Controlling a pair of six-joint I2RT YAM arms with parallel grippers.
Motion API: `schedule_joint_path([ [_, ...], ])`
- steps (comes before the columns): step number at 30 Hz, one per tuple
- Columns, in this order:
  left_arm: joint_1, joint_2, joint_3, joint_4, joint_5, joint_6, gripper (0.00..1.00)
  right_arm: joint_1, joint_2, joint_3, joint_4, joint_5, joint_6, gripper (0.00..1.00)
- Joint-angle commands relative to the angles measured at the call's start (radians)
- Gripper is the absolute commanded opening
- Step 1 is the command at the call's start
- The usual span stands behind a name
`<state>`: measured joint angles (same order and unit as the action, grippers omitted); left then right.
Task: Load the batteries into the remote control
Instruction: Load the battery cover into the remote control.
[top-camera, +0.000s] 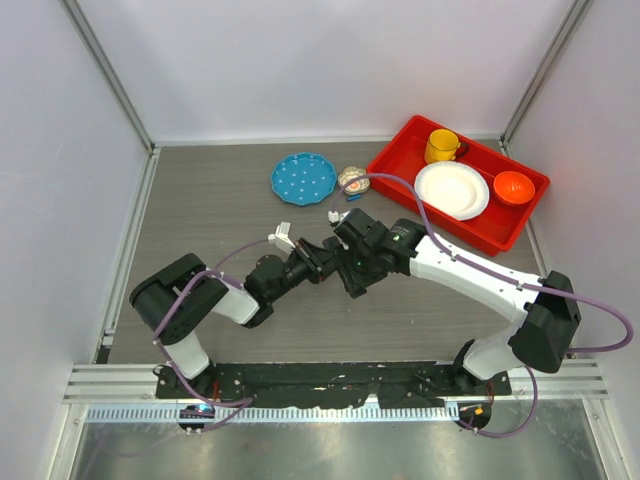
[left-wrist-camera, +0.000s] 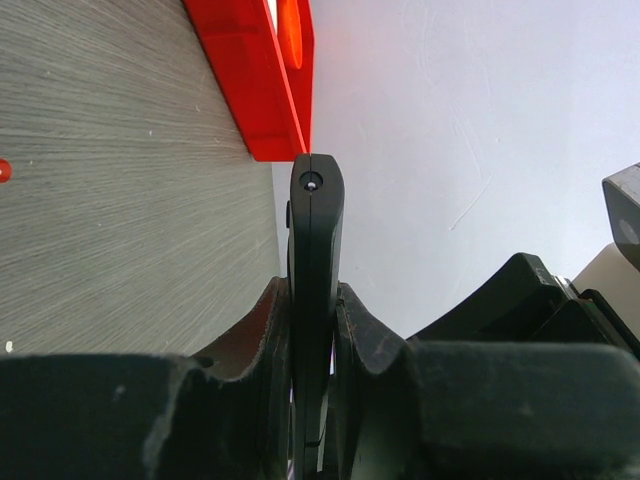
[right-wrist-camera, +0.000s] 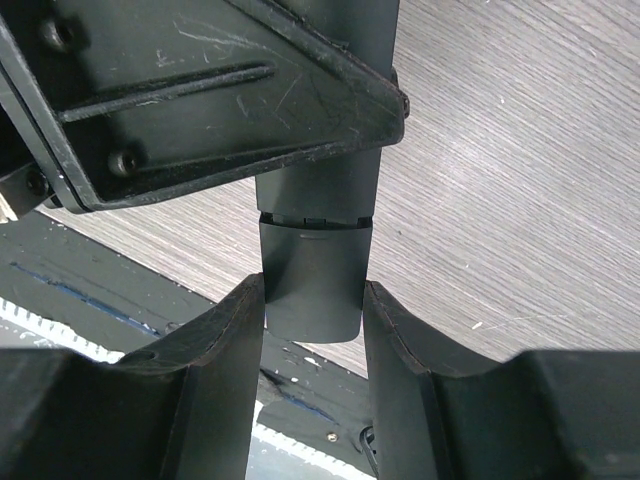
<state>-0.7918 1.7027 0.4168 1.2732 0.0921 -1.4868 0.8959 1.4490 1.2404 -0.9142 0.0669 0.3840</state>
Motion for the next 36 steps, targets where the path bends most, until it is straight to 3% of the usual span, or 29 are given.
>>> schedule_joint_path([
  [1,-0.003,0.002,0.033,0.273,0.049,-0.027,0.00,-0.005,-0.012,0.011,-0.043,0.108,-0.033,0.11],
  [36,-0.009,-0.038,0.042,0.273,0.161,-0.067,0.00,-0.005,0.027,0.027,-0.060,0.169,-0.080,0.09],
])
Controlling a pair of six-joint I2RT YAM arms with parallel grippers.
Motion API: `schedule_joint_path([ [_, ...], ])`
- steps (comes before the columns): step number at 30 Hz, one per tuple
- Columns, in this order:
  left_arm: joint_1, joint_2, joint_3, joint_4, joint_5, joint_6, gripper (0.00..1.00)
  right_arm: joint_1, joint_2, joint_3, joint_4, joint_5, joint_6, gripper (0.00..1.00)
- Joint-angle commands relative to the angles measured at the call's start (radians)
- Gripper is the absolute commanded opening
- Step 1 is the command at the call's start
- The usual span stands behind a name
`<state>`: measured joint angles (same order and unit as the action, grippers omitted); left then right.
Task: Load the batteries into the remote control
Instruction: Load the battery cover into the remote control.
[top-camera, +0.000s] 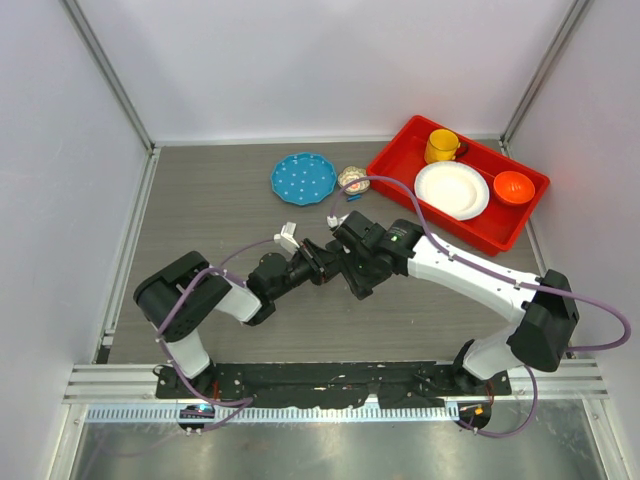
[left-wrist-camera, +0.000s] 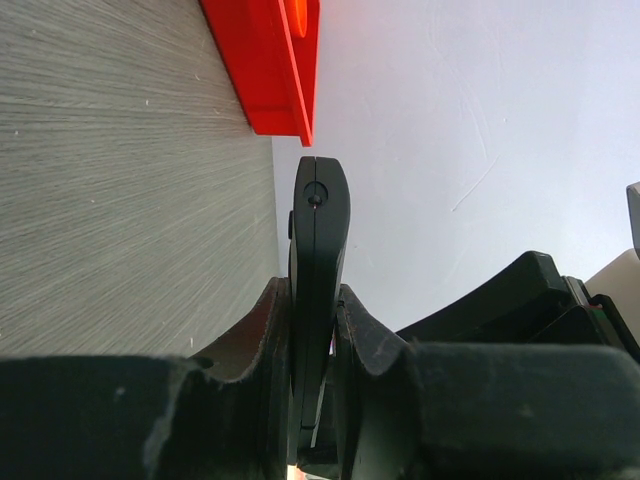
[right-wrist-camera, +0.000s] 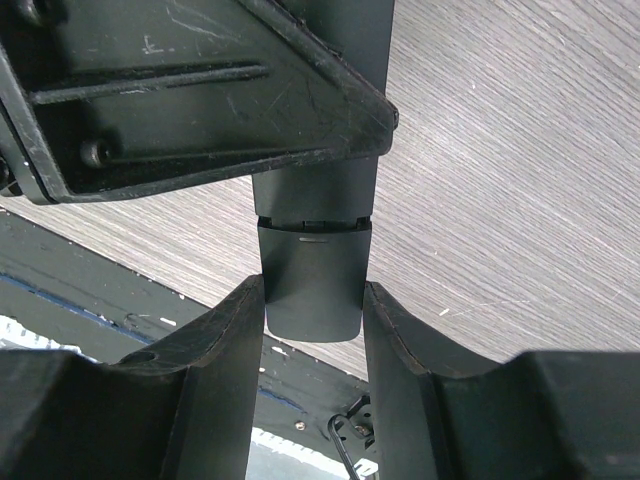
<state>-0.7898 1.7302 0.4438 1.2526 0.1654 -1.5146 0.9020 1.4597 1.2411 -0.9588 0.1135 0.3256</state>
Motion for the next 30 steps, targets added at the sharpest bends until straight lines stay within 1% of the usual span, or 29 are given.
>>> schedule_joint_path([
  [1,-0.012,-0.066,0.015,0.294,0.089,-0.039,0.00,-0.011,0.016,0.026,-0.014,0.123,-0.020,0.09],
  [30,-0.063,-0.057,0.021,0.294,0.079,-0.035,0.00,-0.015,0.036,0.066,0.035,0.152,-0.019,0.08],
])
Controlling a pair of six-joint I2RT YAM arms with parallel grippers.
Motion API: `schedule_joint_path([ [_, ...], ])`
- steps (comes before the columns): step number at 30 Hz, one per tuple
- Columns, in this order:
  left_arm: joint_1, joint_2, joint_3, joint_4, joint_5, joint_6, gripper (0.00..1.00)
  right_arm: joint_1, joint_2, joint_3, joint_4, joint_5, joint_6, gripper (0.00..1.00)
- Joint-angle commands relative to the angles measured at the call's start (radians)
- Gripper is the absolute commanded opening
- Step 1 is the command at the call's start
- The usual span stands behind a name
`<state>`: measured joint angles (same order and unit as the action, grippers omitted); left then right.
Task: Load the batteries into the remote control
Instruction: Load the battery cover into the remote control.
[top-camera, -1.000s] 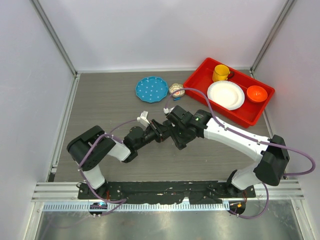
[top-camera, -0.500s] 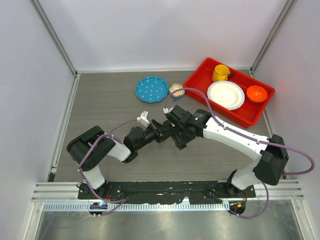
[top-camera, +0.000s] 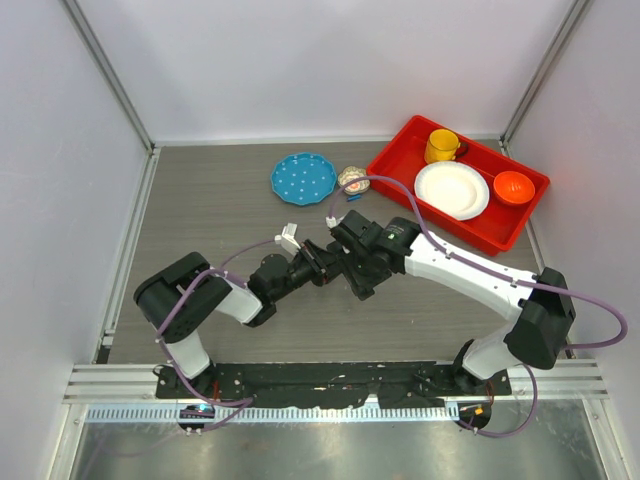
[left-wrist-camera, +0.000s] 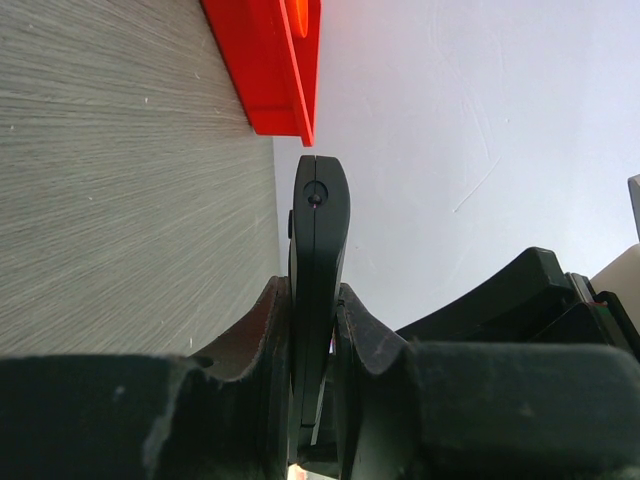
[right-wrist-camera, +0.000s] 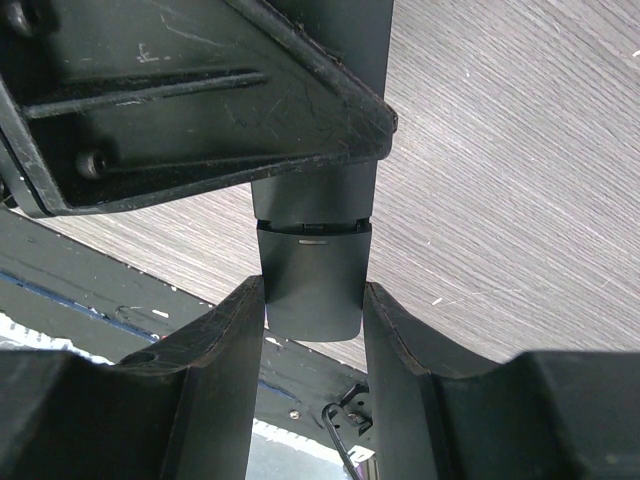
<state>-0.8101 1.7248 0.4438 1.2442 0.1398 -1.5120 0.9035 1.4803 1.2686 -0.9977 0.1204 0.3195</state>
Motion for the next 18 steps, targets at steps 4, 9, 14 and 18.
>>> schedule_joint_path([
  [4,-0.049,-0.050,0.022,0.302,0.103,-0.036,0.00,-0.020,0.012,0.038,0.094,0.148,-0.002,0.07],
  [9,-0.057,-0.048,0.022,0.302,0.099,-0.034,0.00,-0.021,0.012,0.038,0.116,0.159,0.004,0.07],
  [14,-0.064,-0.047,0.024,0.302,0.096,-0.034,0.00,-0.029,0.014,0.051,0.133,0.165,0.009,0.07],
  [18,-0.073,-0.042,0.029,0.302,0.095,-0.033,0.00,-0.034,0.014,0.057,0.145,0.166,0.013,0.07],
])
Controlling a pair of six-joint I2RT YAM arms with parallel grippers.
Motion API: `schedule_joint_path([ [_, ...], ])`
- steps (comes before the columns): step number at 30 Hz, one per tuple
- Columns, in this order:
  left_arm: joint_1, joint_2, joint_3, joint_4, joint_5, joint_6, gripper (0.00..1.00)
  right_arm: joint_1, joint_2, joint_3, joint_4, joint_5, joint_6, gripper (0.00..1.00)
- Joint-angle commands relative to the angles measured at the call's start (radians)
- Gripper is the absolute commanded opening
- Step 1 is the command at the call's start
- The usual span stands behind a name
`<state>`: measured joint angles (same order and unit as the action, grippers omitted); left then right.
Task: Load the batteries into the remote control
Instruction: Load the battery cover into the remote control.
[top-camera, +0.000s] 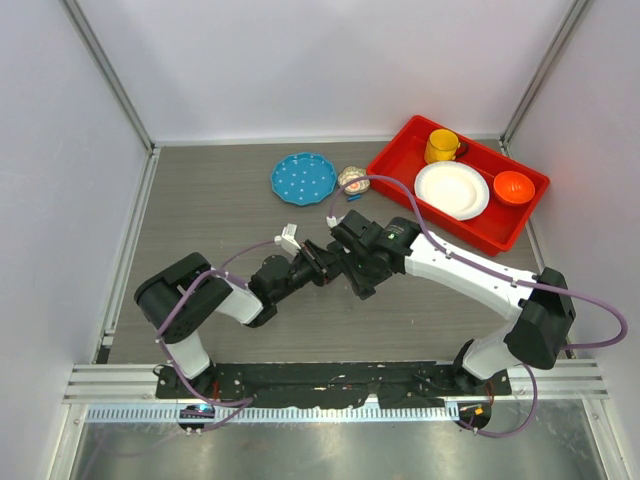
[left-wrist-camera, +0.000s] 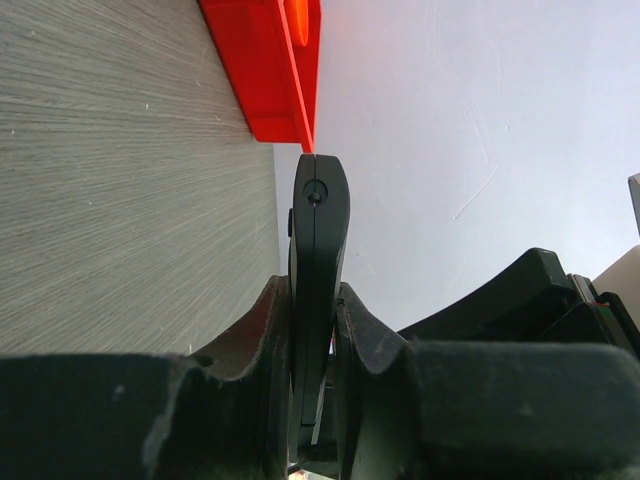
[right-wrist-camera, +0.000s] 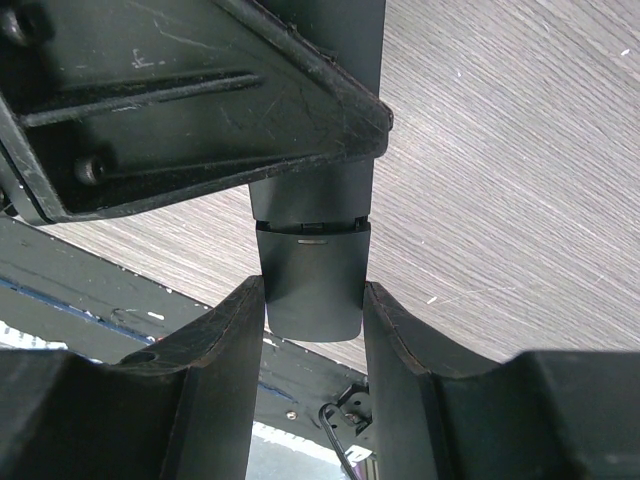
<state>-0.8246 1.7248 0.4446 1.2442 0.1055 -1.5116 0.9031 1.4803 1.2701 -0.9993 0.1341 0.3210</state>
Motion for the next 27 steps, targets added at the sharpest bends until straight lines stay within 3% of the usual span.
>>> schedule_joint_path([
  [1,-0.062,-0.041,0.028,0.302,0.131,-0.033,0.00,-0.033,0.014,0.057,0.149,0.151,0.013,0.07],
  [27,-0.113,-0.013,0.048,0.302,0.118,-0.025,0.00,-0.062,0.005,0.040,0.238,0.136,0.035,0.07],
])
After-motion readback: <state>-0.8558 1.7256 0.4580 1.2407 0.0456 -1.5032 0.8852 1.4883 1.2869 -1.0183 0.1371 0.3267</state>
